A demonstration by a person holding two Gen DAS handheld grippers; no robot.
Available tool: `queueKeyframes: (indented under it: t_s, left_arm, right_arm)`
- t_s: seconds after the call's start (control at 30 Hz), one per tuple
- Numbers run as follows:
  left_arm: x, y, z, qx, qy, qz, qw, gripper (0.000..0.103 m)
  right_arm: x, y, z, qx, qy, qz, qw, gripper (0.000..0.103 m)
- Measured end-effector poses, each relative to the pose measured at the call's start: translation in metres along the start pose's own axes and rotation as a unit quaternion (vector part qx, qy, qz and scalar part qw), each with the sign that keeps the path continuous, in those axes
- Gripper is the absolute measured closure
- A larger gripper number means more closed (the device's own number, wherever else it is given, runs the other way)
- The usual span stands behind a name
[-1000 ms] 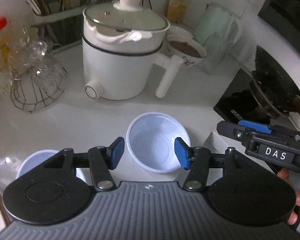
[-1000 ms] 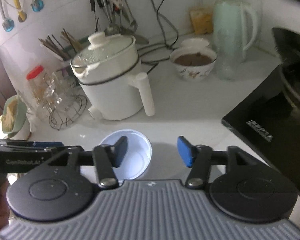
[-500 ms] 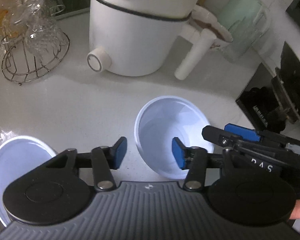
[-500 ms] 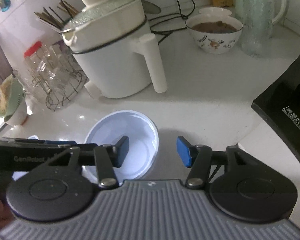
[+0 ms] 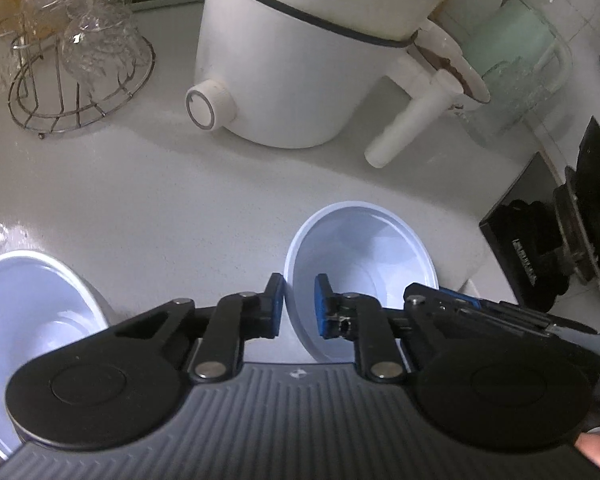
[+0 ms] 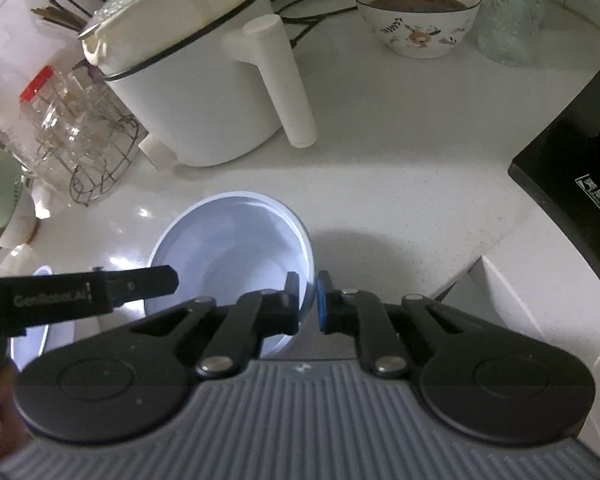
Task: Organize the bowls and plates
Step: 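Close both grippers on the rim of the small white bowl, then lift the small white bowl and carry it over the nested bowls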
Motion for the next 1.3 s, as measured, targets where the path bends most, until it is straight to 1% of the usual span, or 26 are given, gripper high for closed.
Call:
queueKeyframes:
  t_s: [0.07,0.17,0.3,0.37,0.5,0.57,0.67,0.77,0.87,1.0,1.1,1.23,1.3]
  left_arm:
    - [0.001,0.002,-0.004,-0.002,-0.008,-0.001,1.0,0.084]
    - [0.004,0.006,-0.02,-0.005,-0.01,0.003,0.9999,0.084]
    - [0.012,0.006,-0.046,-0.026,-0.008,-0.012,0.9996,0.084]
    - [0.014,0.006,-0.058,-0.029,-0.006,-0.006,0.9996,0.084]
    - [0.015,0.003,-0.083,-0.028,0.0,0.022,0.9994,0.084]
    - [0.015,0.001,-0.094,-0.031,0.004,0.028,0.9991,0.084]
    - [0.012,-0.004,-0.11,-0.038,0.011,0.032,0.9987,0.084]
    - [0.01,-0.013,-0.12,-0.048,0.015,0.024,0.9984,0.084]
    - [0.014,-0.018,-0.133,-0.057,0.03,0.025,0.9976,0.084]
    - [0.021,-0.026,-0.152,-0.053,0.057,0.032,0.9964,0.084]
    - [0.025,-0.038,-0.163,-0.056,0.061,0.031,0.9961,0.084]
    - [0.03,-0.06,-0.178,-0.063,0.074,0.005,0.9953,0.084]
    - [0.03,-0.072,-0.186,-0.058,0.085,-0.009,0.9947,0.084]
  right_arm:
    - [0.001,-0.002,-0.004,0.0,-0.001,0.002,1.0,0.092]
    - [0.003,-0.005,-0.013,0.002,-0.004,0.005,1.0,0.092]
    - [0.011,-0.012,-0.031,0.005,-0.005,0.007,1.0,0.092]
    - [0.012,-0.015,-0.041,0.011,-0.006,0.02,1.0,0.092]
    - [0.01,-0.031,-0.06,0.014,0.002,0.02,1.0,0.091]
    - [0.009,-0.039,-0.069,0.017,0.009,0.024,1.0,0.091]
    - [0.011,-0.051,-0.08,0.021,0.021,0.019,0.999,0.091]
    - [0.014,-0.06,-0.085,0.024,0.03,0.012,0.999,0.091]
    - [0.019,-0.067,-0.09,0.033,0.038,0.012,0.999,0.092]
    - [0.028,-0.087,-0.099,0.035,0.055,-0.003,0.998,0.092]
    - [0.034,-0.102,-0.105,0.042,0.066,-0.018,0.997,0.092]
    - [0.043,-0.119,-0.103,0.071,0.063,-0.029,0.995,0.092]
    - [0.046,-0.129,-0.1,0.087,0.056,-0.036,0.994,0.092]
Point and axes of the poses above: each gripper's, at about its wrist camera, not at the fingertips, and z roughly the way its jaws point, y to its right, x to its top, the point moved 7 cm from there along z, roughly the way its jaws point, and after that the axes turned 5 degrees about x, right-handed, at the moved point
